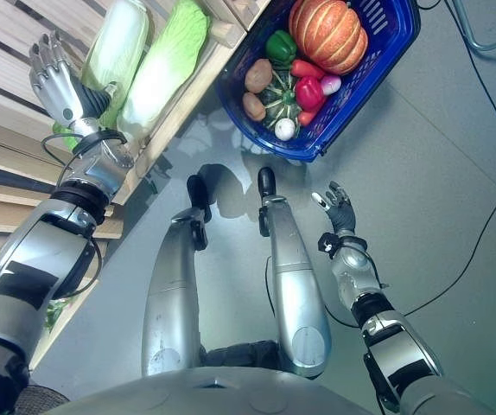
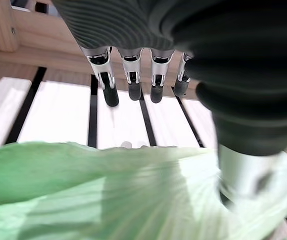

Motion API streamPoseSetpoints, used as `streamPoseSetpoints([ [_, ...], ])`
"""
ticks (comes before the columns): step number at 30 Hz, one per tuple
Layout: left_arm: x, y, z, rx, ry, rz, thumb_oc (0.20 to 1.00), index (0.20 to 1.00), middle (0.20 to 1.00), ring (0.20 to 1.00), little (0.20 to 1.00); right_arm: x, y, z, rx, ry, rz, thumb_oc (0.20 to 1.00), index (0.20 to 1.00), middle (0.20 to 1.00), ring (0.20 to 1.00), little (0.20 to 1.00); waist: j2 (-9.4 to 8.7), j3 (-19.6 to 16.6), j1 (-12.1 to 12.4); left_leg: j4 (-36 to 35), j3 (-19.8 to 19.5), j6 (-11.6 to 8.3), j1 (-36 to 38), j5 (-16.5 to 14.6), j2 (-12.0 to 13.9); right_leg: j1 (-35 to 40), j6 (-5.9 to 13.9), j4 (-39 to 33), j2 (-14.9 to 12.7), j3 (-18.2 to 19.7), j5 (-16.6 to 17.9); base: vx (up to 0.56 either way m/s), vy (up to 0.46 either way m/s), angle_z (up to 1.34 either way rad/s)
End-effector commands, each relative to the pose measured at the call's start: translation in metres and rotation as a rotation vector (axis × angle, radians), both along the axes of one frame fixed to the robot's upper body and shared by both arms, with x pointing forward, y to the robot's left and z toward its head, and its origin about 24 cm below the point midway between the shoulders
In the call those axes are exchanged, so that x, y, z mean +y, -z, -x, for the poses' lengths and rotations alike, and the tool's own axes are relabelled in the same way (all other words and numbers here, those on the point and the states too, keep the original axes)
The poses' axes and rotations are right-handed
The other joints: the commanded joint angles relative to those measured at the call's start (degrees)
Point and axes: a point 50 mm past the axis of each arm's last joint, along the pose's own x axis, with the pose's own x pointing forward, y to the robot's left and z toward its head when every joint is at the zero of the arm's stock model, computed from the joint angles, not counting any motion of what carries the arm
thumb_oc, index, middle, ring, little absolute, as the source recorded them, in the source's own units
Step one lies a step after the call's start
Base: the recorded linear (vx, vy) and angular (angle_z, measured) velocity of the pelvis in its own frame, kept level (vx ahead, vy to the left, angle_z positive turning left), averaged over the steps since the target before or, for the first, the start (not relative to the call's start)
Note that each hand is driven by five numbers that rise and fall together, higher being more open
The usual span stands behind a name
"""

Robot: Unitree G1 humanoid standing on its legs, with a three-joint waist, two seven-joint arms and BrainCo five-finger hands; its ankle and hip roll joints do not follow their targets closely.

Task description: Pick up fruits and vegetables into the basket

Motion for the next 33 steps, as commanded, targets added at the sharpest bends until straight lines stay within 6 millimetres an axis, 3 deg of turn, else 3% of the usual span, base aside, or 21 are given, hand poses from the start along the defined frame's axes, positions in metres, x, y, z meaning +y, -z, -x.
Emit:
streamPoseSetpoints([
  [1,0.008,0.003,0.004,-0.005,-0.004,-0.01,1.0,1.0,1.0,1.0,1.0,0.002,0.01,0.017,0.007,0.002,-0.018,1.0,1.0,1.0,1.0,1.0,-0.25,-2.4,0.6,1.9,4.8,3.06,-1.0,-3.4,-2.6,3.4,2.03,-3.4,1.6,-2.1,1.1,0.0,0.0,0.0],
  [9,0.02,0.012,0.005,0.06,-0.068,0.048,1.0,1.0,1.0,1.0,1.0,0.004,0.007,0.013,-0.002,-0.01,-0.016,1.0,1.0,1.0,1.0,1.0,-0.56,-2.4,0.4,1.8,4.9,3.05,-2.0,-2.9,-2.4,2.3,1.94,-3.2,1.6,-2.2,1.4,0.0,0.0,0.0],
  [31,0.03,-0.002,0.007,0.031,-0.232,0.097,1.0,1.0,1.0,1.0,1.0,0.01,-0.009,0.007,-0.083,-0.008,-0.039,1.0,1.0,1.0,1.0,1.0,-1.53,-2.4,-0.2,0.5,4.4,2.86,-9.4,-0.5,-2.7,-5.8,2.17,-2.3,2.4,-2.2,3.2,0.0,0.0,0.0],
  [32,0.031,-0.003,0.007,0.024,-0.242,0.102,0.937,0.937,0.937,0.937,0.937,0.01,-0.009,0.007,-0.085,-0.014,-0.038,1.0,1.0,1.0,1.0,1.0,-1.56,-2.4,-0.3,0.3,4.4,2.77,-9.5,-0.3,-2.7,-5.9,2.2,-2.4,2.3,-2.2,3.4,0.0,0.0,0.0],
  [33,0.033,-0.003,0.008,0.015,-0.249,0.106,0.548,0.548,0.548,0.548,0.548,0.011,-0.01,0.007,-0.088,-0.018,-0.038,1.0,1.0,1.0,1.0,1.0,-1.59,-2.4,-0.3,0.0,4.4,2.68,-9.5,-0.2,-2.7,-5.9,2.21,-2.8,2.3,-2.2,3.5,0.0,0.0,0.0],
])
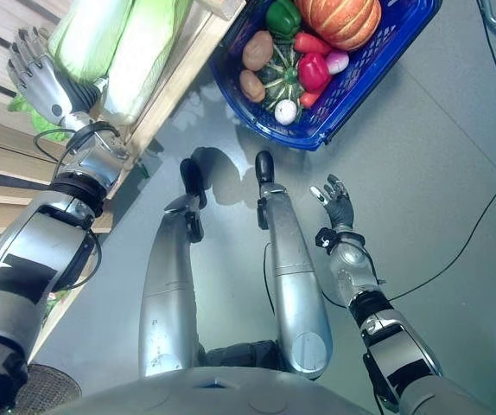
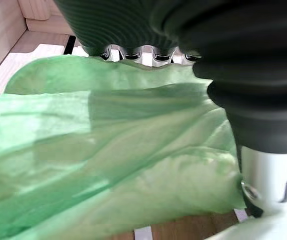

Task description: Pick up fruits and vegetables into the basket

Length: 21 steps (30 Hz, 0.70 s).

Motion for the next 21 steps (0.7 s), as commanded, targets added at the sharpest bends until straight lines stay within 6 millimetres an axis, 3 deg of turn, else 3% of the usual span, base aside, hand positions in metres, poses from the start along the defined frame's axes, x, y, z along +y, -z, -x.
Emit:
streamPoseSetpoints([
  [1,0.022,0.004,0.008,0.018,-0.116,0.041,0.36,0.36,0.36,0.36,0.36,0.006,0.001,0.011,-0.038,-0.016,-0.025,1.0,1.0,1.0,1.0,1.0,-1.21,-2.5,-0.1,-1.3,4.5,2.61,-2.6,-0.1,-2.8,0.7,2.16,-3.5,2.1,-2.4,3.5,0.0,0.0,0.0],
  [2,0.023,0.004,0.008,0.018,-0.118,0.04,0.2,0.2,0.2,0.2,0.2,0.006,0.0,0.011,-0.039,-0.015,-0.027,1.0,1.0,1.0,1.0,1.0,-1.19,-2.5,-0.1,-1.4,4.5,2.62,-2.6,-0.2,-2.8,0.7,2.17,-3.5,2.1,-2.3,3.5,0.0,0.0,0.0],
  [14,0.02,-0.012,0.007,-0.06,-0.09,-0.028,0.2,0.2,0.2,0.2,0.2,0.007,0.002,0.014,-0.036,-0.025,-0.041,1.0,1.0,1.0,1.0,1.0,-1.07,-2.5,0.0,-1.3,4.6,2.51,-1.8,-0.6,-2.5,1.3,2.13,-3.4,1.8,-2.8,3.1,0.0,-0.003,0.0],
  [21,0.015,-0.019,0.014,-0.21,0.037,-0.108,0.2,0.2,0.2,0.2,0.2,0.007,0.01,0.026,-0.033,-0.02,-0.06,1.0,1.0,1.0,1.0,1.0,-0.29,-2.5,1.2,-3.2,4.1,2.2,5.9,-1.3,-2.5,9.6,2.44,-7.0,1.4,-3.5,2.2,0.02,-0.049,0.01],
])
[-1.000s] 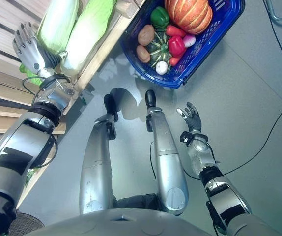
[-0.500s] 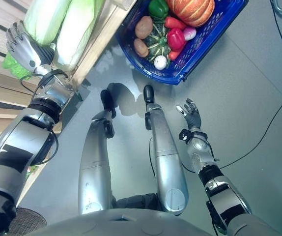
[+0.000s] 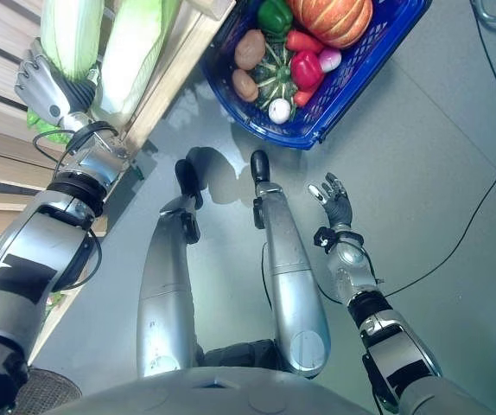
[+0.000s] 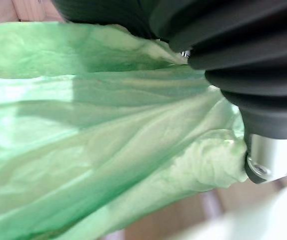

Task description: Pick up fruits and vegetables into the basket

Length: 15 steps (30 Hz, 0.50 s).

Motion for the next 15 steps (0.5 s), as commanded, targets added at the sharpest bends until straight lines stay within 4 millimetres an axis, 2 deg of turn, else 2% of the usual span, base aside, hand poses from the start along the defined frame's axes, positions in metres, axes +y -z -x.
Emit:
streamPoseSetpoints([
  [1,0.016,-0.014,0.013,-0.135,0.017,-0.129,0.2,0.2,0.2,0.2,0.2,0.0,0.01,0.025,-0.02,0.0,-0.04,1.0,1.0,1.0,1.0,1.0,0.47,-2.6,2.3,-3.1,4.0,2.34,4.6,-1.3,-2.6,8.6,2.54,-7.3,1.2,-3.6,2.2,0.02,-0.056,-0.01],
  [2,0.016,-0.015,0.013,-0.139,0.021,-0.133,0.2,0.2,0.2,0.2,0.2,0.0,0.01,0.025,-0.023,0.001,-0.041,1.0,1.0,1.0,1.0,1.0,0.54,-2.6,2.3,-3.3,3.9,2.31,4.6,-1.1,-2.7,8.8,2.54,-7.5,1.2,-3.6,2.4,0.03,-0.054,0.02],
  [6,0.016,0.007,0.028,-0.15,0.086,-0.165,0.2,0.2,0.2,0.2,0.2,-0.002,0.012,0.03,-0.03,0.019,-0.055,1.0,1.0,1.0,1.0,1.0,1.68,-2.6,4.3,-7.0,3.0,1.9,13.0,-0.6,-2.9,18.4,2.41,-11.9,0.4,-4.4,1.9,0.06,-0.052,0.08],
  [12,0.016,0.037,0.053,-0.091,0.189,-0.201,0.2,0.2,0.2,0.2,0.2,0.001,0.0,0.034,-0.101,0.01,-0.087,1.0,1.0,1.0,1.0,1.0,2.62,-2.7,6.1,-13.7,0.2,1.5,24.6,1.4,-3.7,31.1,1.7,-19.9,0.4,-4.3,2.7,0.09,-0.034,0.13],
  [13,0.014,0.049,0.06,-0.058,0.215,-0.193,0.2,0.2,0.2,0.2,0.2,0.003,-0.002,0.035,-0.113,0.006,-0.091,1.0,1.0,1.0,1.0,1.0,2.89,-4.0,6.5,-15.7,-0.5,1.45,26.8,1.9,-4.0,33.4,1.53,-21.9,0.3,-4.4,2.9,0.1,0.01,0.13],
  [14,0.014,0.051,0.062,-0.052,0.22,-0.188,0.2,0.2,0.2,0.2,0.2,0.003,-0.002,0.036,-0.116,0.004,-0.09,1.0,1.0,1.0,1.0,1.0,2.92,-4.1,6.5,-16.1,-0.6,1.42,27.3,2.0,-4.0,33.9,1.51,-22.3,0.3,-4.5,3.0,0.16,0.023,0.09],
  [15,0.013,0.066,0.071,0.001,0.254,-0.163,0.2,0.2,0.2,0.2,0.2,0.003,-0.003,0.04,-0.129,-0.004,-0.081,1.0,1.0,1.0,1.0,1.0,3.17,-5.9,6.9,-18.6,-1.4,1.27,30.1,2.7,-4.2,37.2,1.48,-25.1,0.0,-4.6,3.4,0.15,0.021,0.09],
])
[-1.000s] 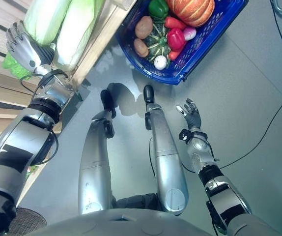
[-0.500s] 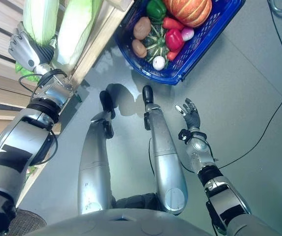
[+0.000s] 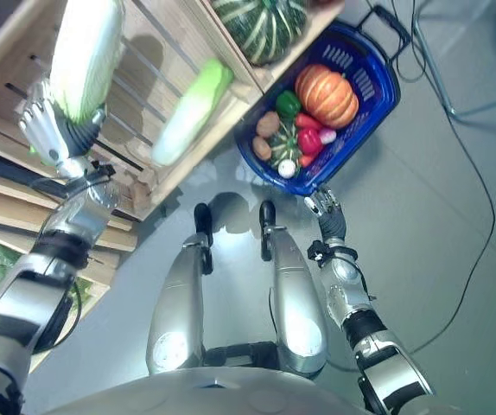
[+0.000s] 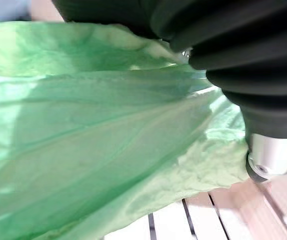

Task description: Pick up fruits and vegetables into the basket

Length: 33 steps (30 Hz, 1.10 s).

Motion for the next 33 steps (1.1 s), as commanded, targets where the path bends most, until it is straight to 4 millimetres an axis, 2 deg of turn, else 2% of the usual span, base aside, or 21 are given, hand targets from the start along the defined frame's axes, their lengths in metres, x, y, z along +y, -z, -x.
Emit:
streamPoseSetpoints([
  [1,-0.004,0.007,0.015,0.008,0.077,0.004,0.2,0.2,0.2,0.2,0.2,-0.01,-0.003,0.02,-0.066,0.012,0.029,1.0,1.0,1.0,1.0,1.0,2.78,-6.9,0.8,-0.7,0.3,3.05,1.2,-1.8,-4.2,10.2,2.18,-13.4,0.2,-1.7,3.6,0.16,0.021,0.09],
  [7,-0.026,0.023,0.041,0.102,0.295,0.063,0.2,0.2,0.2,0.2,0.2,-0.004,-0.017,0.028,-0.121,-0.019,0.019,1.0,1.0,1.0,1.0,1.0,3.49,-13.6,2.1,-10.8,-1.7,3.4,10.6,0.6,-4.4,20.4,2.89,-22.6,-0.8,-2.8,6.1,0.2,0.015,0.14],
  [11,-0.049,0.025,0.049,0.132,0.466,0.095,0.2,0.2,0.2,0.2,0.2,-0.001,-0.031,0.028,-0.179,-0.046,0.001,1.0,1.0,1.0,1.0,1.0,3.76,-16.9,2.6,-15.4,-2.7,3.54,14.7,1.8,-4.2,24.4,3.43,-26.7,-0.9,-3.2,7.5,0.13,0.023,0.18],
  [13,-0.063,0.024,0.052,0.146,0.569,0.138,0.2,0.2,0.2,0.2,0.2,0.002,-0.045,0.025,-0.229,-0.069,-0.011,1.0,1.0,1.0,1.0,1.0,3.95,-18.8,3.1,-17.0,-3.2,3.8,16.5,2.0,-4.2,26.0,3.74,-28.2,-1.2,-3.5,8.1,0.1,0.037,0.11],
  [21,-0.106,0.02,0.06,0.232,0.911,0.188,0.2,0.2,0.2,0.2,0.2,0.017,-0.066,0.021,-0.328,-0.194,-0.069,1.0,1.0,1.0,1.0,1.0,3.69,-23.8,4.1,-18.8,-3.2,4.39,21.2,1.0,-4.1,30.4,4.75,-31.5,-2.3,-5.1,9.4,0.09,0.032,0.09],
  [27,-0.12,0.023,0.066,0.33,1.096,0.251,0.2,0.2,0.2,0.2,0.2,0.028,-0.072,0.023,-0.37,-0.342,-0.159,1.0,1.0,1.0,1.0,1.0,3.49,-26.2,4.1,-19.9,-2.0,4.99,23.7,0.2,-3.9,31.8,5.4,-32.2,-2.5,-4.6,9.3,0.06,0.031,-0.03],
  [33,-0.136,0.028,0.074,0.461,1.252,0.221,0.2,0.2,0.2,0.2,0.2,0.037,-0.081,0.025,-0.418,-0.47,-0.116,1.0,1.0,1.0,1.0,1.0,3.28,-27.6,4.1,-20.3,-0.9,5.47,24.9,-0.5,-3.7,32.2,6.06,-32.2,-2.6,-4.2,9.1,0.01,0.004,0.0],
])
